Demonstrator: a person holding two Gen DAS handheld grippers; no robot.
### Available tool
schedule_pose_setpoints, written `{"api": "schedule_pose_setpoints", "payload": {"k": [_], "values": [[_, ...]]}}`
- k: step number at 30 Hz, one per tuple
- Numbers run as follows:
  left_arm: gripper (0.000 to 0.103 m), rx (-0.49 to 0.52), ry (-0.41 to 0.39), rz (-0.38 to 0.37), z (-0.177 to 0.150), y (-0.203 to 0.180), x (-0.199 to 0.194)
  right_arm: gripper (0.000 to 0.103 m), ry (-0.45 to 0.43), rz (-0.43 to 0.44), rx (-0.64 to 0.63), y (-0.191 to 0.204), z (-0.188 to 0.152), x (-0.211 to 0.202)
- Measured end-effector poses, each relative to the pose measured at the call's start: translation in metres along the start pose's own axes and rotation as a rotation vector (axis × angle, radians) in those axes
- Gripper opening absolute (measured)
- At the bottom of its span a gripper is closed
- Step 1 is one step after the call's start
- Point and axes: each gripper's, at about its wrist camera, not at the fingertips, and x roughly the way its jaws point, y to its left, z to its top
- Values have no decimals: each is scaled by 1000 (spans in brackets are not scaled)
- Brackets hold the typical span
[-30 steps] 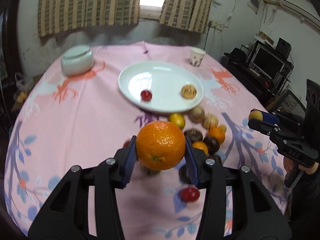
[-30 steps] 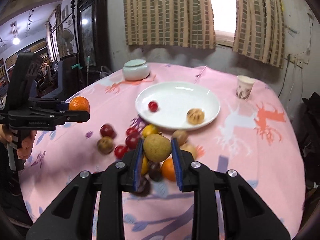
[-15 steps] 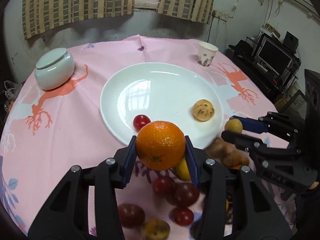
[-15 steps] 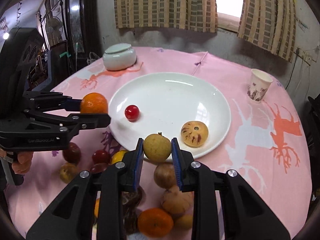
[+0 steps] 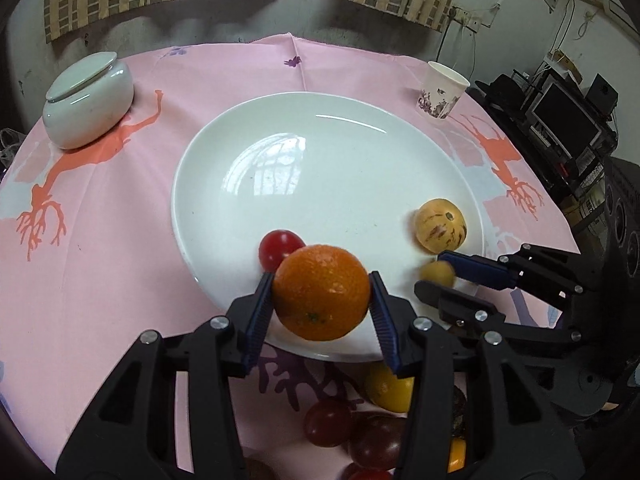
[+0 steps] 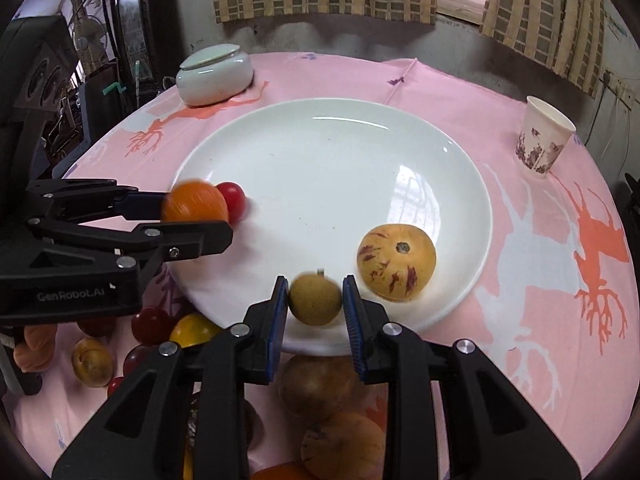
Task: Organize fruits
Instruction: 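Carry the orange and yellow-green fruit onto the white plate and release both, then move both open tools back over the fruit cluster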
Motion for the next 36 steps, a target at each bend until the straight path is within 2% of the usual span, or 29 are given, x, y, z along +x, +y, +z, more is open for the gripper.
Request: {"api": "schedule_pose_setpoints", "payload": {"k": [3, 4, 6, 8, 11, 15, 17, 19, 23, 28, 32, 36], "values": [[69, 16, -38, 16, -2, -7, -13, 43, -43, 15, 18, -3, -4, -19], [72, 30, -54, 21, -2, -10, -20, 44, -50, 13, 19, -4, -6, -25], [72, 46, -84, 39, -5, -12, -35, 44, -63, 14, 20, -6, -13, -40], [73, 40, -97, 22, -10, -10, -51, 45, -92, 10, 34, -9, -23, -61], [79, 32, -120, 19, -23, -8, -78, 63, -160, -52, 68, -10, -45, -93], [81, 74, -139, 43, -52, -13, -107, 65, -151, -2, 81, -4, -74, -116], [89, 116, -136, 47, -70, -19, -117, 66, -149, 20, 78, 1, -86, -125], [91, 119, -148, 47, -89, -21, -127, 67, -146, 43, 77, 6, -94, -130], [91, 111, -106, 11, -123, -24, -132, 67, -162, 99, 81, 15, -108, -131], [91, 97, -17, 30, -158, -31, -119, 67, -166, 153, 128, 4, -113, -126], [91, 106, 23, 34, -173, -41, -107, 67, -189, 185, 166, -2, -114, -133], [91, 133, 40, 49, -179, -52, -96, 67, -201, 181, 157, -1, -114, -137]]}}
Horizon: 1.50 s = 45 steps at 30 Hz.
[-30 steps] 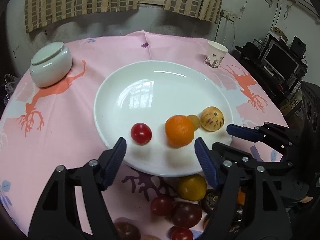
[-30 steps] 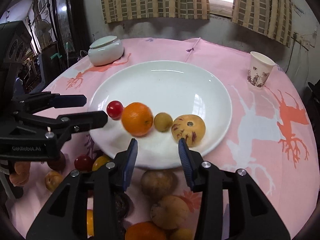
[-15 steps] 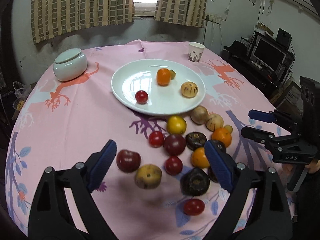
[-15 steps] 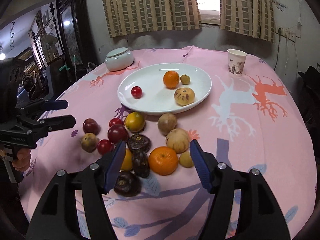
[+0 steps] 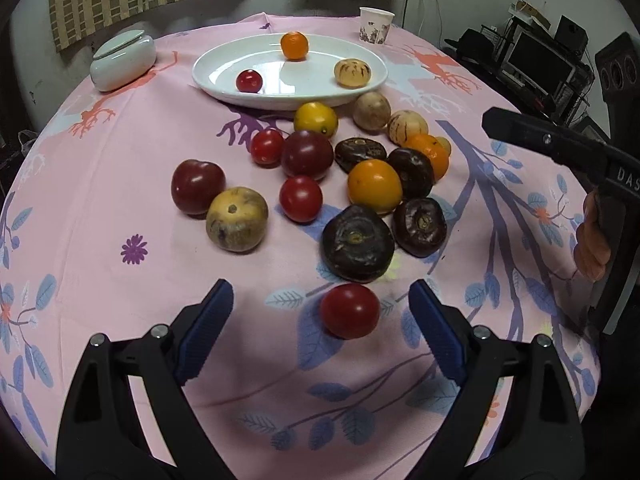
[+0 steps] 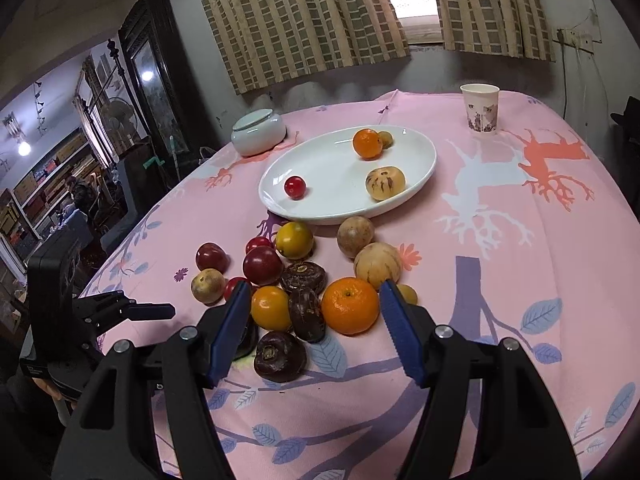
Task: Organize fruits
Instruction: 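Move both open tools back over the fruit cluster, then grasp a red tomato with the left tool while the right tool grasps a dark purple fruit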
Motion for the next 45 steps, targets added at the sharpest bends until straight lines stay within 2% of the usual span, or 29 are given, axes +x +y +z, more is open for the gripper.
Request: {"api": "schedule_pose_setpoints", "payload": {"k": [2, 6, 10, 13, 15, 19, 22, 31, 41, 45], "values": [[90, 21, 11, 0, -1, -5, 5, 67, -1, -3, -6, 1, 0, 0], [70, 35, 39, -12, -4, -8, 15, 67, 7, -10, -10, 1, -1, 3], [61, 45, 36, -1, -6, -9, 18, 67, 21, -16, -14, 1, -3, 7], [47, 82, 27, 23, -7, -14, 18, 68, 61, -31, -47, 5, -5, 13], [32, 106, 20, 20, -8, -16, 16, 75, 88, -56, -103, 13, -9, 17], [32, 109, -4, 51, -9, -11, 12, 78, 120, -50, -230, 34, -20, 22], [32, 54, -14, 45, -7, 3, 11, 78, 150, -35, -278, 41, -26, 27], [32, 21, -20, -17, -8, 12, 12, 78, 224, -17, -319, 50, -39, 43], [32, -25, -22, -95, -8, 19, 13, 78, 268, -49, -301, 51, -48, 63], [32, -31, -23, -104, -8, 21, 13, 77, 286, -84, -316, 57, -53, 71]]}}
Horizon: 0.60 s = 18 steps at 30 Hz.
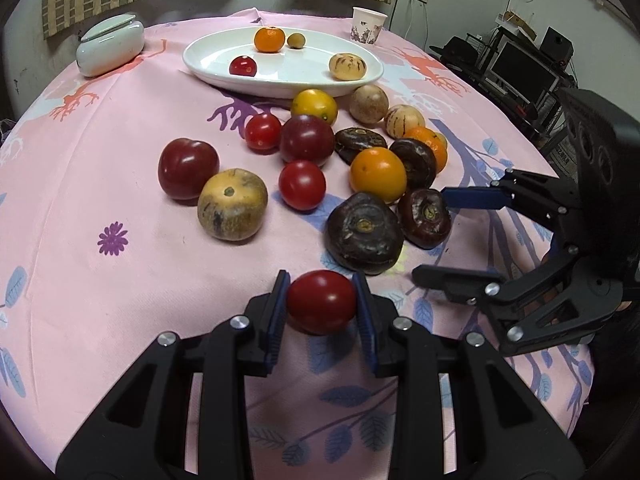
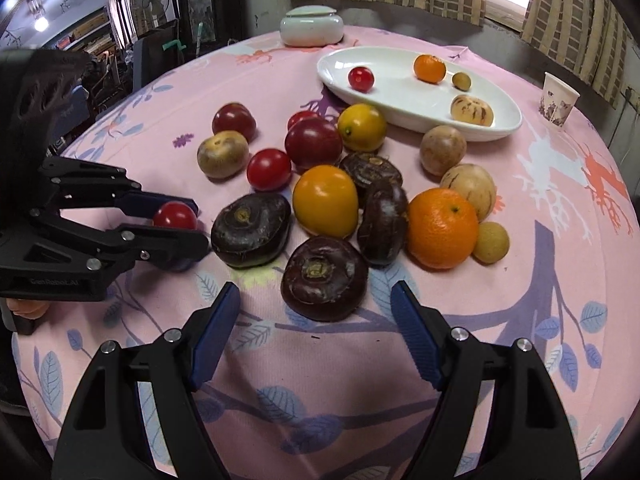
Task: Organize fruits
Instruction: 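Grasp a red tomato with the left tool while the right tool grasps a dark purple fruit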
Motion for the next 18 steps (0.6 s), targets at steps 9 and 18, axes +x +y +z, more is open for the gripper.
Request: {"api": "schedule_pose_setpoints", "payload": {"k": [9, 18], "values": [[32, 7, 0, 4, -1, -1, 0, 44, -26, -38, 17, -1, 3, 0], [32, 4, -4, 0, 0, 0, -1, 42, -24, -48, 4, -5, 5, -6]]}}
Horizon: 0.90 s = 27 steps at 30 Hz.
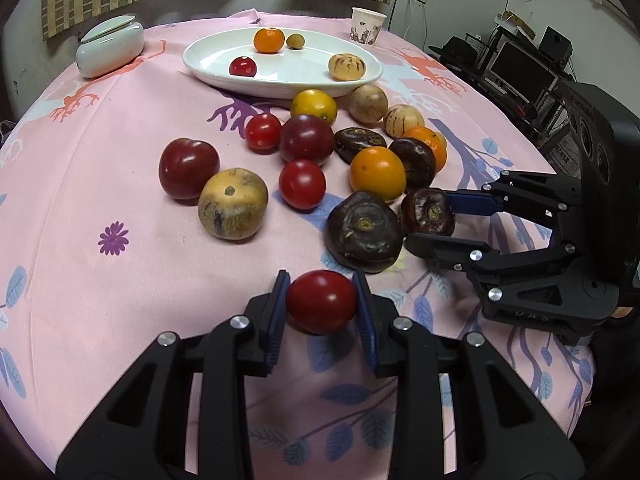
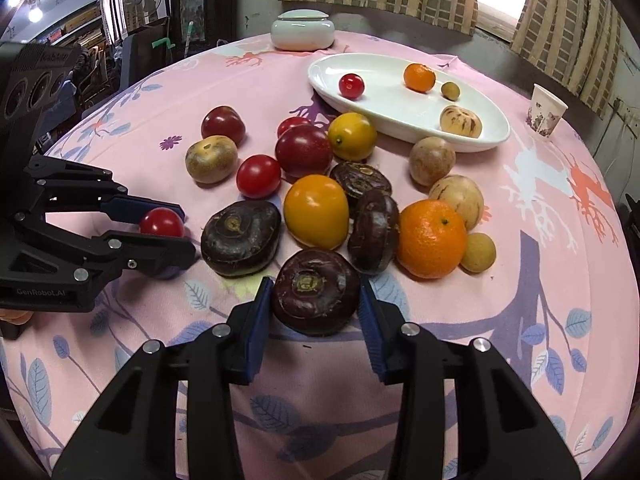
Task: Organize fruits
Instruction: 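Grasp a red tomato with the left tool while the right tool grasps a dark purple fruit, then carry both fruits onto the white plate and open both tools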
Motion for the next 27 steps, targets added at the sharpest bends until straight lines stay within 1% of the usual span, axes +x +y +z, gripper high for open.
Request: {"api": "schedule_pose_setpoints", "payload": {"k": [3, 7, 8, 11, 15, 20, 22, 27], "values": [[32, -10, -18, 0, 1, 2, -4, 42, -14, 13, 16, -5, 1, -7], [32, -24, -91, 25, 5, 4, -23, 42, -50, 25, 42, -12, 2, -19], [32, -25, -99, 32, 6, 3, -26, 42, -57, 26, 48, -14, 2, -21], [32, -24, -110, 41, 9, 1, -36, 42, -83, 29, 73, -20, 4, -28], [32, -31, -105, 65, 16, 3, -47, 42, -112, 37, 104, -28, 7, -39], [32, -13, -129, 97, 43, 8, -63, 42, -150, 23, 135, -36, 15, -59], [32, 2, -140, 108, 57, 8, -66, 42, -160, 12, 123, -38, 19, -68], [32, 9, -151, 94, 88, 11, -65, 42, -173, -12, 91, -49, 42, -79]]}}
